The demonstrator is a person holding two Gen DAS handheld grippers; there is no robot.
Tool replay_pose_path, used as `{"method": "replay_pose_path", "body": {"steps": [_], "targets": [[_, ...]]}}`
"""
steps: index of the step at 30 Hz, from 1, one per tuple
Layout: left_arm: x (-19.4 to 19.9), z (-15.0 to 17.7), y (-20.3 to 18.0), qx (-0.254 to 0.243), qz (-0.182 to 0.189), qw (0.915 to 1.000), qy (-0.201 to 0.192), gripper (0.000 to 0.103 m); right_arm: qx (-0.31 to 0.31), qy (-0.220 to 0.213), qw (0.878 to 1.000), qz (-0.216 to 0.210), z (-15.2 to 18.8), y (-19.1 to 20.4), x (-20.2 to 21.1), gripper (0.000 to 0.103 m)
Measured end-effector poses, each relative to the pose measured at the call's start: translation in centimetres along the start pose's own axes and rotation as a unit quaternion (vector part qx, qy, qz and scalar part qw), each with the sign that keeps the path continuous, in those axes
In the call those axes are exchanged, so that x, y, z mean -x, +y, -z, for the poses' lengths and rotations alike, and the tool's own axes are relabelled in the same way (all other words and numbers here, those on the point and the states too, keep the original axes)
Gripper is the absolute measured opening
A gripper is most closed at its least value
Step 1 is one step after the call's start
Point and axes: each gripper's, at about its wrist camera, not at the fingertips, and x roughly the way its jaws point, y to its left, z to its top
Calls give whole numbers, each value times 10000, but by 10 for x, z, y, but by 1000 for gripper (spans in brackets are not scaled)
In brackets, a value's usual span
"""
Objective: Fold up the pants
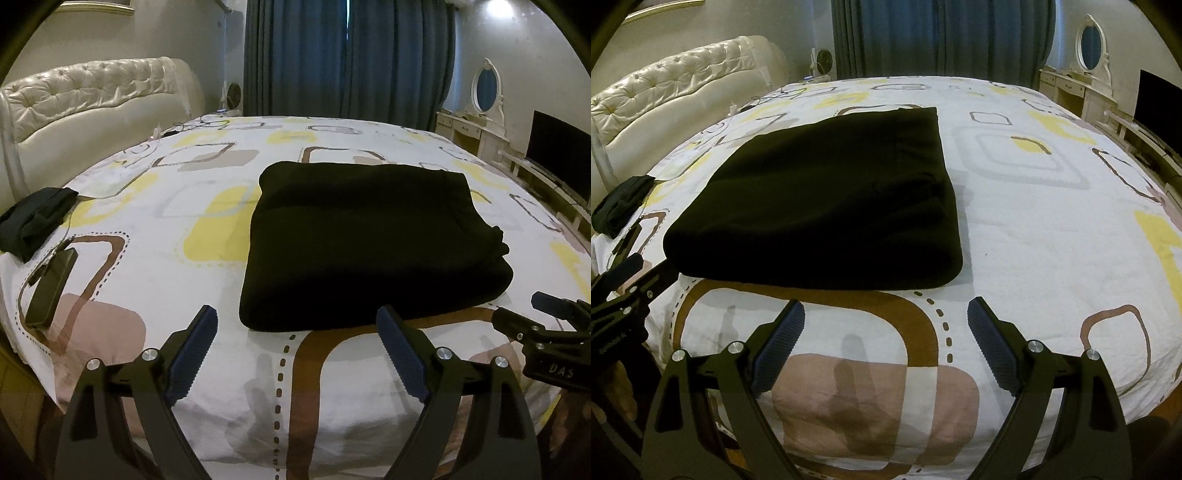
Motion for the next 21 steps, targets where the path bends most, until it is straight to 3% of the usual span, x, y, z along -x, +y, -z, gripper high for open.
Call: {"method": "replay_pose_path", "body": {"steps": [21], "targets": [[4, -5, -13, -122, 176, 9997, -86, 87, 9, -24, 10000, -71, 2, -1, 4, 90]]}}
